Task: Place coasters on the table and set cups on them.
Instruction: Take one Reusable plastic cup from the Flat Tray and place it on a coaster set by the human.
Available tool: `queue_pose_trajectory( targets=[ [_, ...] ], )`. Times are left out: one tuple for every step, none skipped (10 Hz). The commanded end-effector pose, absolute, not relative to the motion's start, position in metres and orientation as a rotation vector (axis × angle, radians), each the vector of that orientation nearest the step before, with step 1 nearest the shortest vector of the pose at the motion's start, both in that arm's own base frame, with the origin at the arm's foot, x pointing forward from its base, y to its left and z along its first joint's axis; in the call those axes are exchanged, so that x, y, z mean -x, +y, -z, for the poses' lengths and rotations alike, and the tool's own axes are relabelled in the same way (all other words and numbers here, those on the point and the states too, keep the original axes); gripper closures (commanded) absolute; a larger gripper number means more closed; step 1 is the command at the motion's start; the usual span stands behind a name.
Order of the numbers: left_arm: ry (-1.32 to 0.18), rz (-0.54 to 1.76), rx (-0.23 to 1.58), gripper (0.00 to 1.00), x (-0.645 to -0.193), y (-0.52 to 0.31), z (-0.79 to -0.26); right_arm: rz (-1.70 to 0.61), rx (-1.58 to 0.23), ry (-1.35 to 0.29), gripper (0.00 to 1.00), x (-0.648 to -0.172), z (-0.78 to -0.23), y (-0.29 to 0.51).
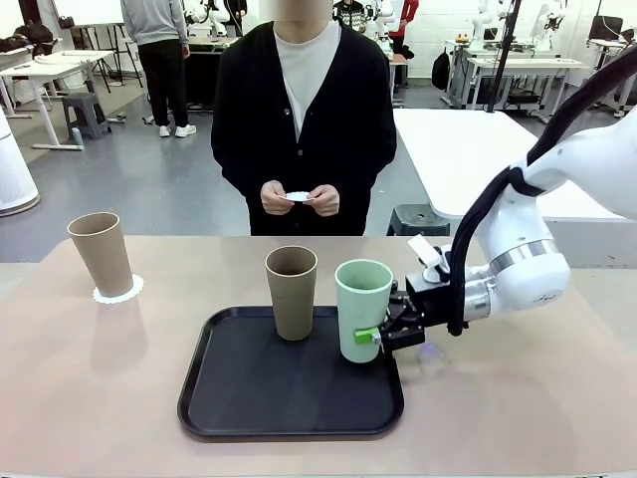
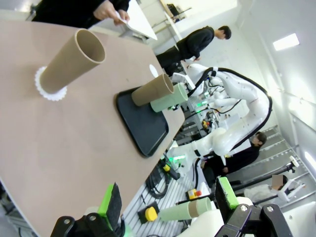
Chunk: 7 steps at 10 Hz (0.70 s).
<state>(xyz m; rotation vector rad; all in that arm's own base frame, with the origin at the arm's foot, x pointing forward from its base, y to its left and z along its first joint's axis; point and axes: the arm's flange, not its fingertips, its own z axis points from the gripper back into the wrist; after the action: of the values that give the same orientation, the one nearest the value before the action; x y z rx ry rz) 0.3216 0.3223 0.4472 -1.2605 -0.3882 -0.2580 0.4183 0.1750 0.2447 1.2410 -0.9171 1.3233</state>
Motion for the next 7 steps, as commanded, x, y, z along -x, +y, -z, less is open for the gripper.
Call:
queue_pose_trajectory(
  targets=[
    [-0.390,0.258,1.263,0.00,-0.319,0.322,-0.449,-1.196,-1.214,-0.885,0.20,-0.410,-0.299,0.169],
    [-0.390,0.258,1.263,0.00,-0.319,0.322,-0.449,-1.202,-1.192,-0.915,0.20,-0.406,-0.334,0.163],
    [-0.390,0.258,1.263,0.00,-0.319,0.322,-0.449,-1.205,-1.152,-0.938,0.20,-0.402,-0.369,0.154],
    [-0.390,0.258,1.263,0.00,-0.319,0.322,-0.449,-1.207,-1.114,-0.957,0.20,-0.396,-0.395,0.147],
    [-0.390,0.258,1.263,0.00,-0.319,0.322,-0.449,-1.217,-1.081,-0.985,0.20,-0.386,-0.417,0.143],
    [-0.390,0.258,1.263,0.00,-0.319,0.322,-0.449,-1.235,-1.058,-1.020,0.20,-0.374,-0.435,0.140],
    [-0.390,0.258,1.263,0.00,-0.319,0.322,-0.449,-1.243,-1.047,-1.039,0.20,-0.365,-0.448,0.135]
  ],
)
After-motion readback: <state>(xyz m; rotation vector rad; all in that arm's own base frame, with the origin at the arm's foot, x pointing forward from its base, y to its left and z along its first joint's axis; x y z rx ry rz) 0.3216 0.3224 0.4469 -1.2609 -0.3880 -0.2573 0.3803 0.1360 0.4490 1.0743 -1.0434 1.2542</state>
